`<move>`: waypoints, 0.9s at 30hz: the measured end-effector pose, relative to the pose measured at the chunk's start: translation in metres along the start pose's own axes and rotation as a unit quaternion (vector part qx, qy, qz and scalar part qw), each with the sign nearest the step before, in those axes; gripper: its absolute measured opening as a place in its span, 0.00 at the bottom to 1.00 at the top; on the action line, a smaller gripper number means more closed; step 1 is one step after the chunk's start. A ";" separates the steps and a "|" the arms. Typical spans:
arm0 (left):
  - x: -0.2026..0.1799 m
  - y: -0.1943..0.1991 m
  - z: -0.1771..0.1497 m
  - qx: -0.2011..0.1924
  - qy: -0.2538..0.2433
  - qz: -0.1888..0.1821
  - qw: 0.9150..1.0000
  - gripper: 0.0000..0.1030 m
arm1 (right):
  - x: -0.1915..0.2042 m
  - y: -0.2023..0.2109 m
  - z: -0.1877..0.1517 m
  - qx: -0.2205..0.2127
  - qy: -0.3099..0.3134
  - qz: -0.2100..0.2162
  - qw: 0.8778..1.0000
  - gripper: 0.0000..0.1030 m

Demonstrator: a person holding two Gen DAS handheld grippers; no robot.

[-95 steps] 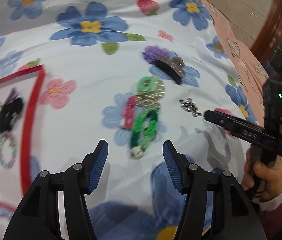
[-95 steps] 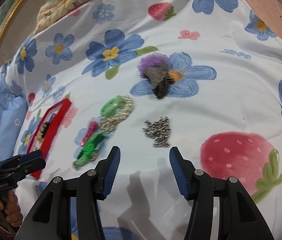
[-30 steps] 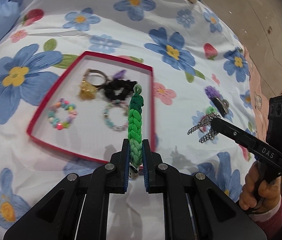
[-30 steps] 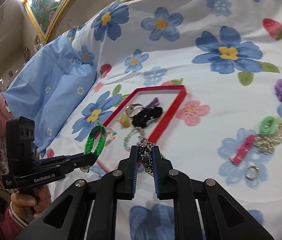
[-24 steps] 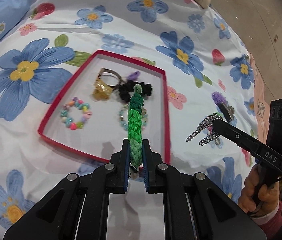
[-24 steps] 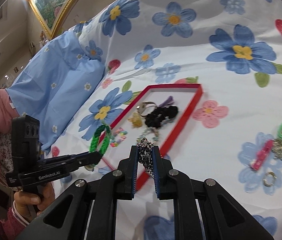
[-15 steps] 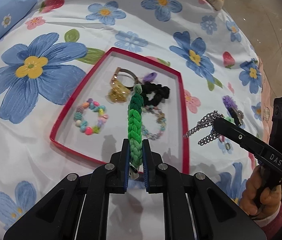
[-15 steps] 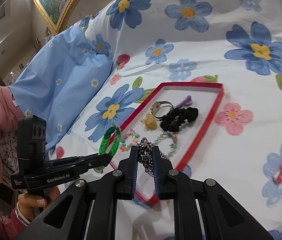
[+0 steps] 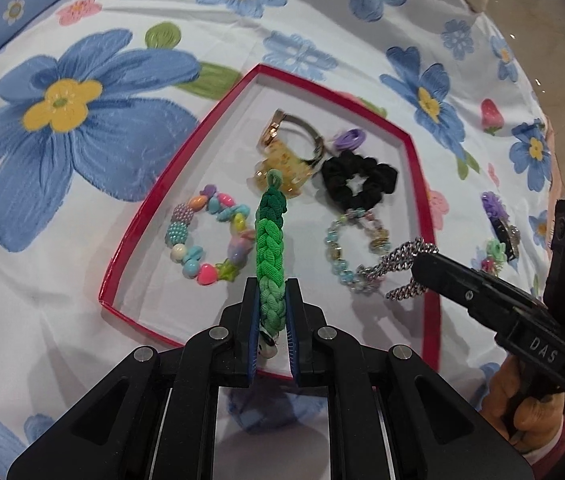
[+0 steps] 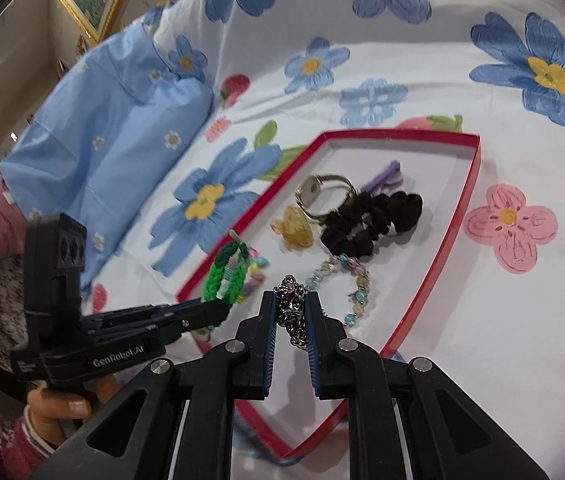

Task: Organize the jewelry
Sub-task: 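Carry hair tie and chain into the red tray with both tools, then open both tools in the tray and move them back to the pile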

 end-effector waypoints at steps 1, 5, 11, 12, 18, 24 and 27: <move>0.001 -0.002 0.000 0.002 0.002 0.000 1.000 0.10 | -0.002 -0.003 -0.001 0.005 -0.001 -0.002 1.000 0.13; 0.005 -0.008 -0.001 0.012 0.008 0.001 1.000 0.10 | -0.011 -0.012 -0.004 0.020 -0.001 -0.020 1.000 0.13; 0.004 -0.009 0.000 0.012 0.003 0.005 1.000 0.16 | -0.018 -0.019 -0.007 0.036 -0.002 -0.030 0.999 0.13; 0.004 -0.008 0.000 0.011 0.003 0.008 1.000 0.19 | -0.018 -0.019 -0.007 0.037 0.001 -0.031 0.999 0.13; 0.004 -0.004 0.001 0.004 -0.001 0.017 1.000 0.26 | -0.017 -0.021 -0.006 0.038 0.005 -0.034 0.999 0.15; 0.005 0.003 0.001 -0.004 -0.003 0.028 1.000 0.33 | -0.016 -0.021 -0.006 0.038 0.008 -0.036 0.999 0.17; 0.005 0.006 0.001 -0.008 -0.006 0.036 0.999 0.38 | -0.011 -0.018 -0.005 0.033 0.010 -0.030 0.999 0.17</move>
Point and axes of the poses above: each gripper's, at about its wrist camera, not at the fingertips, and y roughly against the way its jaws point, x to its left, z to its top, the point moved 8 cm from there along -y, roughly the way its jaws point, and after that the axes turned 10 degrees about z, right-handed, at the moved point
